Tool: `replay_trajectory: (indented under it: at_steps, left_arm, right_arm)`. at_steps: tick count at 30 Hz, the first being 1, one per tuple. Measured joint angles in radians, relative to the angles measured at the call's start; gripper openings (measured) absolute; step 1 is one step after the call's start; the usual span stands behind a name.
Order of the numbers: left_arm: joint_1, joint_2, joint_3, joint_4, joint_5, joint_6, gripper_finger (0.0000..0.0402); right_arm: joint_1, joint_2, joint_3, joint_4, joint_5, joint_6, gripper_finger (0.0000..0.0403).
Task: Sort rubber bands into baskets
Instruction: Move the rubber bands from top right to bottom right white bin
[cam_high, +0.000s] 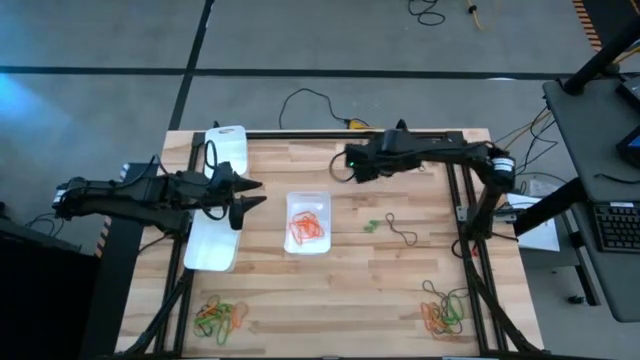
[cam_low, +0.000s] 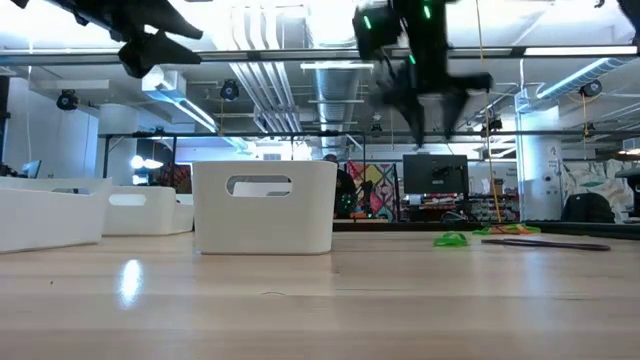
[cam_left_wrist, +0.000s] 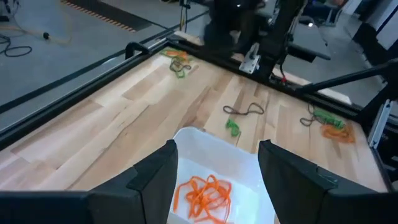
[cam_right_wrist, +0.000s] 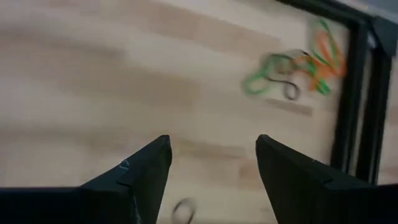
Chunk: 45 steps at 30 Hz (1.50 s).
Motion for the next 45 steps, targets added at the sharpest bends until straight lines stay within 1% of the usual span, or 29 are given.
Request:
replay_trajectory:
  at_steps: [4,8,14,19,22,25,32,34,36,41,43,45]
  left_arm:
    - [0.000,0.028,-0.001,0.035,0.000,-0.007,0.0207]
    - [0.000,0.053,-0.001,0.058,0.000,-0.036,0.0207]
    - [0.024,0.091,0.022,0.064,0.000,-0.064,0.0207]
    - [0.095,0.147,0.077,0.064,-0.003,-0.030,0.0207]
    - [0.151,0.191,0.114,0.064,-0.002,-0.016,0.0207]
    - [0.194,0.232,0.145,0.064,-0.002,-0.010,0.0207]
    - [0.220,0.283,0.185,0.059,-0.002,0.003,0.0207]
    - [0.220,0.291,0.185,0.054,-0.002,-0.003,0.0207]
    - [0.220,0.298,0.185,0.054,-0.001,-0.011,0.0207]
    - [0.221,0.318,0.185,0.053,-0.001,-0.045,0.0207]
    - [0.221,0.325,0.185,0.053,-0.001,-0.061,0.0207]
    - [0.221,0.332,0.185,0.053,-0.001,-0.072,0.0207]
  right_arm:
    - [-0.138,-0.046,-0.190,0.117,0.003,0.054,0.0228]
    - [-0.270,-0.058,-0.324,0.239,-0.004,0.105,0.0228]
    - [-0.429,-0.057,-0.440,0.381,-0.006,0.194,0.0228]
    - [-0.535,-0.056,-0.510,0.466,-0.013,0.284,0.0228]
    - [-0.582,-0.056,-0.535,0.503,-0.013,0.349,0.0228]
    - [-0.624,-0.056,-0.559,0.545,-0.014,0.376,0.0228]
    - [-0.704,-0.056,-0.596,0.644,-0.014,0.384,0.0235]
    - [-0.721,-0.056,-0.598,0.657,-0.014,0.396,0.0247]
    - [-0.730,-0.056,-0.596,0.650,-0.014,0.444,0.0265]
    - [-0.729,-0.064,-0.588,0.651,0.003,0.624,0.0308]
    - [-0.730,-0.063,-0.593,0.661,0.006,0.692,0.0320]
    - [-0.737,-0.053,-0.597,0.661,0.012,0.720,0.0327]
